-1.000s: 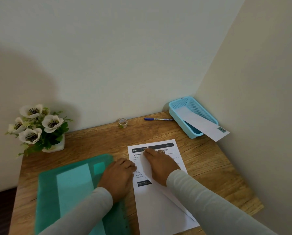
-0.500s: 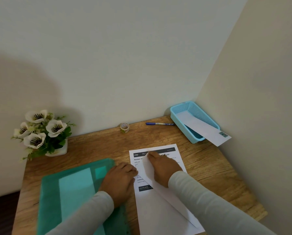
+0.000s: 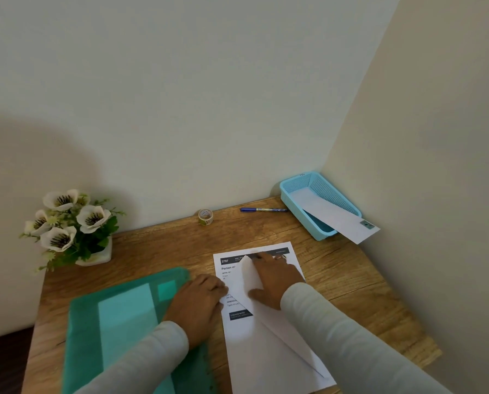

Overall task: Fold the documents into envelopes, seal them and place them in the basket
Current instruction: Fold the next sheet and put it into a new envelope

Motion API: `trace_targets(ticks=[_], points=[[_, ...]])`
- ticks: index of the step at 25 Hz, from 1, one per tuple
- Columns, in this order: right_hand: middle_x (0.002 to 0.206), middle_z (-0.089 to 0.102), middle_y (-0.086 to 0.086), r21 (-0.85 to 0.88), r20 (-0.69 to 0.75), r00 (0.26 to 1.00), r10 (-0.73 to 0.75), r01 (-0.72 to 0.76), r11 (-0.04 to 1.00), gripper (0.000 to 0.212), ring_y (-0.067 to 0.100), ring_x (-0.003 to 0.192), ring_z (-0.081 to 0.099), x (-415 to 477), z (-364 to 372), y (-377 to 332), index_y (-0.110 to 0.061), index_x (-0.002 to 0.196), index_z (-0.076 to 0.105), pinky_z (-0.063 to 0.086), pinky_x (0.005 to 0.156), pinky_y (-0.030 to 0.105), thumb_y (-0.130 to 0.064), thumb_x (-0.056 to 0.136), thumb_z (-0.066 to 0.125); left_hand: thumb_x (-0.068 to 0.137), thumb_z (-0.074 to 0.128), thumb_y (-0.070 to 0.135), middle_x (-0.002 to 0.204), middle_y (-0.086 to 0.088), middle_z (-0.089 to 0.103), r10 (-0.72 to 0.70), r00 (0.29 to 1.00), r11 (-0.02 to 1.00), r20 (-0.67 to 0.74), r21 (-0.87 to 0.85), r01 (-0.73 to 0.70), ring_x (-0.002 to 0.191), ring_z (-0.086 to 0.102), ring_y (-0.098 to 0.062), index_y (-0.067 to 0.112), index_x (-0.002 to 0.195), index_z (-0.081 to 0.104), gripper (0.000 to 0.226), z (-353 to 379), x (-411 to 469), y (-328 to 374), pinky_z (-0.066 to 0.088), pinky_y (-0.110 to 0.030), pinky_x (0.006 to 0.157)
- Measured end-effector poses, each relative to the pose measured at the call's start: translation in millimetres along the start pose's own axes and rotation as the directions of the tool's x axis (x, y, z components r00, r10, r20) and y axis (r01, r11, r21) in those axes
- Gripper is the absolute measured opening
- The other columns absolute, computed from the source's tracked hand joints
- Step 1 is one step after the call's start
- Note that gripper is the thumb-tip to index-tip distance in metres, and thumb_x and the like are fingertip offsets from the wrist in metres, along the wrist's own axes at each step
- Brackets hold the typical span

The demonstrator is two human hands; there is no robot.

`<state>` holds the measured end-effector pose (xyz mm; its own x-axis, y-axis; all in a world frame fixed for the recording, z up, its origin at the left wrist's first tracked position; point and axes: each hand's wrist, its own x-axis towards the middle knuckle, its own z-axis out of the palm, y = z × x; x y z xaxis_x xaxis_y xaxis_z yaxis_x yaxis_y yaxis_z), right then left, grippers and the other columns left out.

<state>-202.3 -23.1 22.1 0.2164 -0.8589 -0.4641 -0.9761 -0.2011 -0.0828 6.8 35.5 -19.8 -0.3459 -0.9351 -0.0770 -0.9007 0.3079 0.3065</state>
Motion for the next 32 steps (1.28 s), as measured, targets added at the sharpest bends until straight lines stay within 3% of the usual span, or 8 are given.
trace_targets(ticks=[3,8,14,17,21,27,29,32], points=[[0.158,0.030,0.010,-0.052,0.070,0.980,0.186,-0.183,0.982,0.114,0.037,0.144,0.035,-16.7,0.9,15.0,-0.021,0.157,0.020,0.044,0.110,0.053,-0.072,0.071,0.075,0.101,0.051,0.045,0.146,0.012,0.049,0.009,1.000,1.000,-0.002,0.001,-0.009,0.136,0.040,-0.013,0.029,0.146,0.052,0.047,1.1,0.0,0.1,0.034,-0.030,0.116],[0.151,0.036,0.012,0.010,0.066,0.972,0.224,-0.226,0.974,0.110,0.036,0.133,0.049,-31.9,6.6,28.0,-0.020,0.153,0.023,0.046,0.108,0.049,-0.064,0.072,0.081,0.098,0.052,0.053,0.145,0.013,0.044,-0.031,0.999,0.999,0.019,0.045,0.030,0.135,0.039,-0.014,0.033,0.146,0.048,0.052,3.3,2.8,7.7,0.034,-0.031,0.116],[0.134,0.062,0.003,0.157,-0.040,0.989,0.140,-0.132,0.979,0.042,0.028,0.120,0.060,-40.6,4.5,28.4,-0.024,0.137,0.051,0.045,0.107,0.041,-0.025,0.097,0.062,0.090,0.069,0.050,0.150,0.017,0.034,-0.168,0.985,0.969,0.035,-0.176,0.172,0.136,0.043,-0.017,0.043,0.140,0.042,0.057,-4.0,8.8,16.6,0.040,-0.035,0.116],[0.124,0.066,-0.001,0.283,-0.139,0.985,0.098,-0.055,0.957,0.027,0.023,0.113,0.062,-44.9,-9.4,27.8,-0.028,0.126,0.062,0.050,0.104,0.038,-0.018,0.102,0.053,0.091,0.073,0.034,0.151,0.015,0.032,-0.205,0.978,0.868,-0.023,-0.467,0.171,0.131,0.044,-0.016,0.043,0.130,0.051,0.046,-21.1,16.2,17.2,0.043,-0.033,0.112],[0.117,0.069,-0.003,0.362,-0.194,0.981,-0.009,0.080,0.929,0.025,0.018,0.105,0.062,-41.8,-30.1,25.3,-0.028,0.120,0.066,0.053,0.098,0.034,-0.016,0.103,0.052,0.093,0.072,0.016,0.124,0.004,0.063,-0.263,0.963,0.635,-0.049,-0.761,0.135,0.105,0.063,-0.021,0.040,0.102,0.071,0.026,-47.0,24.4,16.5,0.060,-0.038,0.088],[0.130,0.060,-0.007,0.243,-0.380,0.922,-0.067,0.170,0.955,0.029,0.017,0.119,0.054,-41.3,-23.4,18.6,-0.030,0.129,0.060,0.042,0.110,0.037,-0.025,0.100,0.059,0.091,0.074,0.011,0.114,0.003,0.070,-0.421,0.907,0.488,-0.009,-0.845,0.218,0.095,0.068,-0.023,0.037,0.092,0.074,0.026,-38.8,8.8,-3.7,0.063,-0.042,0.078],[0.138,0.054,-0.005,0.180,-0.382,0.920,-0.091,0.171,0.969,0.035,0.021,0.127,0.050,-41.9,-8.7,13.3,-0.031,0.135,0.056,0.040,0.111,0.036,-0.031,0.100,0.059,0.092,0.073,0.015,0.112,0.002,0.069,-0.501,0.865,0.528,-0.011,-0.796,0.296,0.090,0.067,-0.021,0.035,0.094,0.072,0.020,-28.5,-2.1,-13.1,0.063,-0.040,0.077],[0.144,0.050,-0.001,0.128,-0.317,0.942,-0.106,0.153,0.980,0.041,0.024,0.130,0.049,-41.5,15.1,9.7,-0.027,0.140,0.052,0.040,0.111,0.035,-0.035,0.100,0.057,0.093,0.072,0.026,0.118,0.006,0.066,-0.528,0.840,0.760,-0.125,-0.511,0.402,0.100,0.062,-0.017,0.038,0.101,0.065,0.016,-17.9,-13.3,-24.1,0.056,-0.032,0.089]])
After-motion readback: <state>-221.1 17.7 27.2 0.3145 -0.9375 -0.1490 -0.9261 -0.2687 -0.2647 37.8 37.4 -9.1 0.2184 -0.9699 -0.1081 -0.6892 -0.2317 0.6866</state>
